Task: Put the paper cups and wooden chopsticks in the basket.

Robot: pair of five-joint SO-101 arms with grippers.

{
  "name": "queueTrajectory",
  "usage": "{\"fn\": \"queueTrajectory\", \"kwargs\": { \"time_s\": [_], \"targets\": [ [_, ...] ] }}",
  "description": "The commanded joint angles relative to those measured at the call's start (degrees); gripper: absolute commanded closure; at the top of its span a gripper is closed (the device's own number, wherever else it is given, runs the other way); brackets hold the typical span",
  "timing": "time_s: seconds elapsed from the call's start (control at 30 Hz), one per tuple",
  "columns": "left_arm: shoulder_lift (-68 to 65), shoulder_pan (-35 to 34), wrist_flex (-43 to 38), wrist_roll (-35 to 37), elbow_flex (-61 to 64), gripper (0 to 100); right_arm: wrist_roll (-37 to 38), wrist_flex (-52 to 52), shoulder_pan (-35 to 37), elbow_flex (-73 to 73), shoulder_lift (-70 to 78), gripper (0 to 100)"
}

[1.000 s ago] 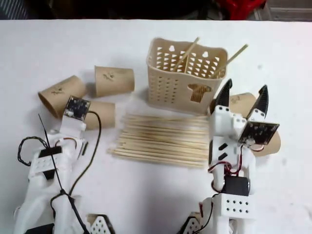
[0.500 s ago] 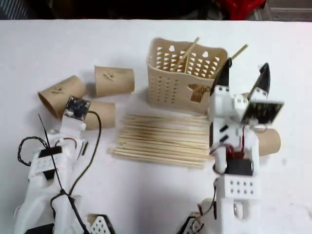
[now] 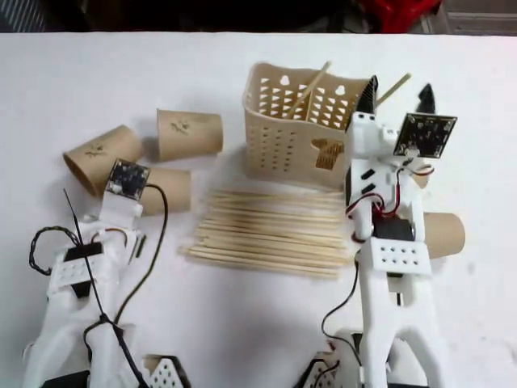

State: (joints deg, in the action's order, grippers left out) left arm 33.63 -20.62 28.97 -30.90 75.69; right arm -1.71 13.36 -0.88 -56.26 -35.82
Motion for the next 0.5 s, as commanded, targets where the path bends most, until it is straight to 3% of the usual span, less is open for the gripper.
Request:
{"fn": "queueTrajectory", "kwargs": {
  "time_s": [0.0, 0.23, 0.47],
  "targets": [
    [2.2, 0.7, -1.1, -0.4, -0.3, 80, 2.1, 4.2, -1.9, 3.3, 1.2, 89.2],
    [2.2, 0.7, -1.2, -0.4, -0.3, 80, 6.7, 4.1, -2.1, 4.6, -0.3, 98.3],
    [2.2, 0.7, -1.3, -0.4, -0.3, 80, 6.1, -21.5, -1.2, 23.1, -2.4, 98.2]
  ]
}}
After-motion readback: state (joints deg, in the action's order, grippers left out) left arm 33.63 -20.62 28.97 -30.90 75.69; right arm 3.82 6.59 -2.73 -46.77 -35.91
